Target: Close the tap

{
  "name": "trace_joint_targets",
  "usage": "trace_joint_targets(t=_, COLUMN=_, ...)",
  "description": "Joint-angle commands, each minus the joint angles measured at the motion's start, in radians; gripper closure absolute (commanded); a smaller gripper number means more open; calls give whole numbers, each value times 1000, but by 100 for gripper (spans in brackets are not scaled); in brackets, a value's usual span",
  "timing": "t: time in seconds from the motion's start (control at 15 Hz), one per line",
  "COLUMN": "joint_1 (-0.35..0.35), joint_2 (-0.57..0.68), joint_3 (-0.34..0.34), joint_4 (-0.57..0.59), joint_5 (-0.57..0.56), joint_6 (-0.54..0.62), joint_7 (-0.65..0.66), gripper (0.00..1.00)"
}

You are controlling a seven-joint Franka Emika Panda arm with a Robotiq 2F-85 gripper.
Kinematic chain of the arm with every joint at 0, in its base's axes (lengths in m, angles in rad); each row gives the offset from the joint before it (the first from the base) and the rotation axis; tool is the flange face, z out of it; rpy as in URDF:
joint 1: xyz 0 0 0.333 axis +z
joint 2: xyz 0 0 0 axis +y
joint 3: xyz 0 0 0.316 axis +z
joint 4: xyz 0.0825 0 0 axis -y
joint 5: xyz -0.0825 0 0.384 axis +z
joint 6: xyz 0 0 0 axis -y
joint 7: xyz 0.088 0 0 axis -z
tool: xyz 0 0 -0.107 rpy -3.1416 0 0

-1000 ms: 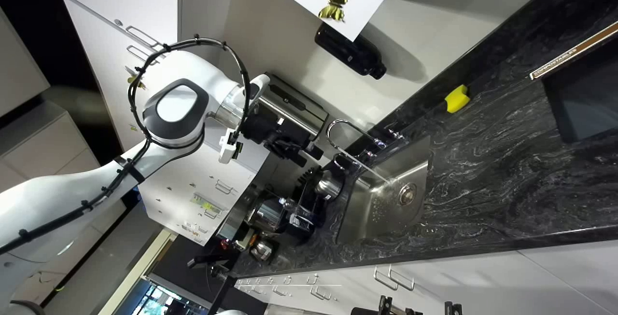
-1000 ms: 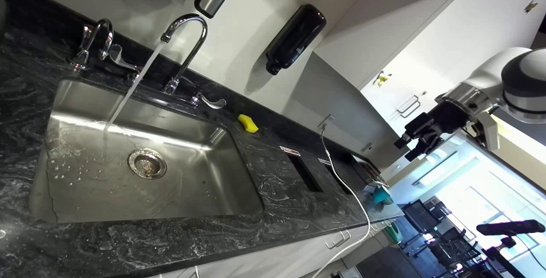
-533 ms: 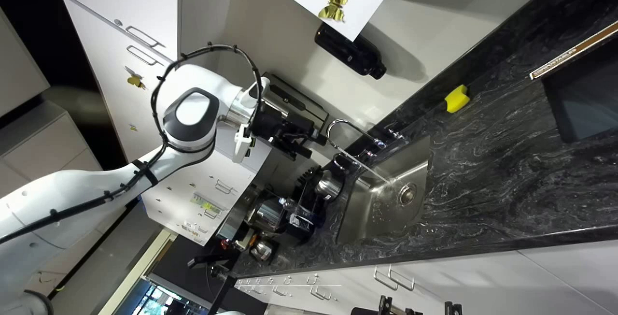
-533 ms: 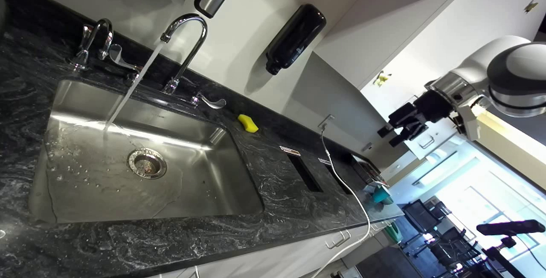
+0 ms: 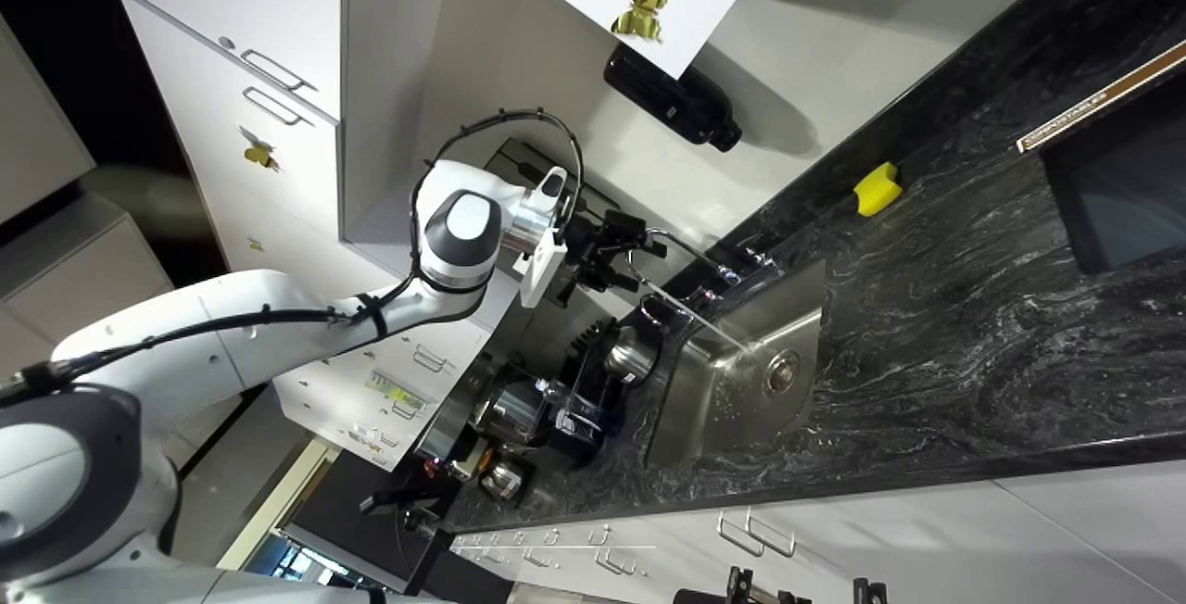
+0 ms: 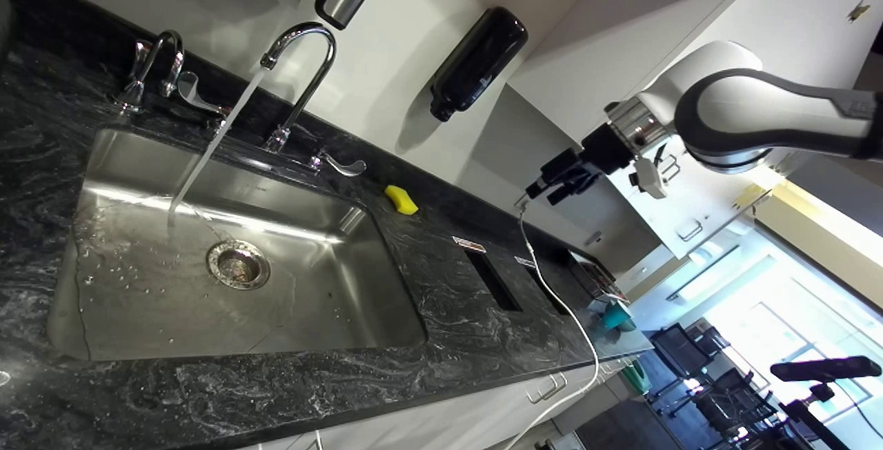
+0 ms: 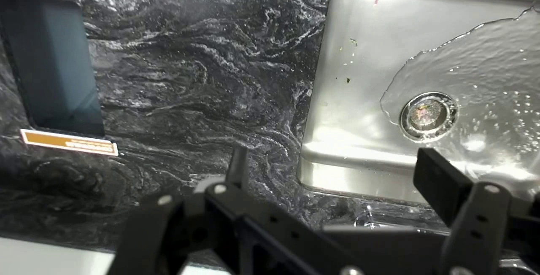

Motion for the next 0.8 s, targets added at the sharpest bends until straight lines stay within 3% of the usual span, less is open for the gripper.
trace_joint_targets(t=0.0, joint_1=13, joint_2=196, joint_3=8, joint_4=156, joint_5=-21, joint_6=28, joint_7=-38, gripper=0)
trace_joint_targets(t=0.2, joint_1=21, joint_2=299, joint_3=11, joint_4=253, joint_5=-16, joint_6=-3, joint_7=-51, gripper=0)
trace_joint_targets(t=0.27, joint_1=21, joint_2=299, joint_3=9, joint_4=257, joint_5=-8, joint_6=-49, joint_7=-81, gripper=0)
trace_joint_targets(t=0.33, joint_1=22, joint_2=264, joint_3=9, joint_4=199, joint_5=-10, joint_6=13, joint_7=-38, gripper=0)
trace_joint_targets(t=0.73, joint_1=22, joint_2=302, joint_3=9, joint_4=237, joint_5=-10, joint_6=-11, joint_7=-64, gripper=0)
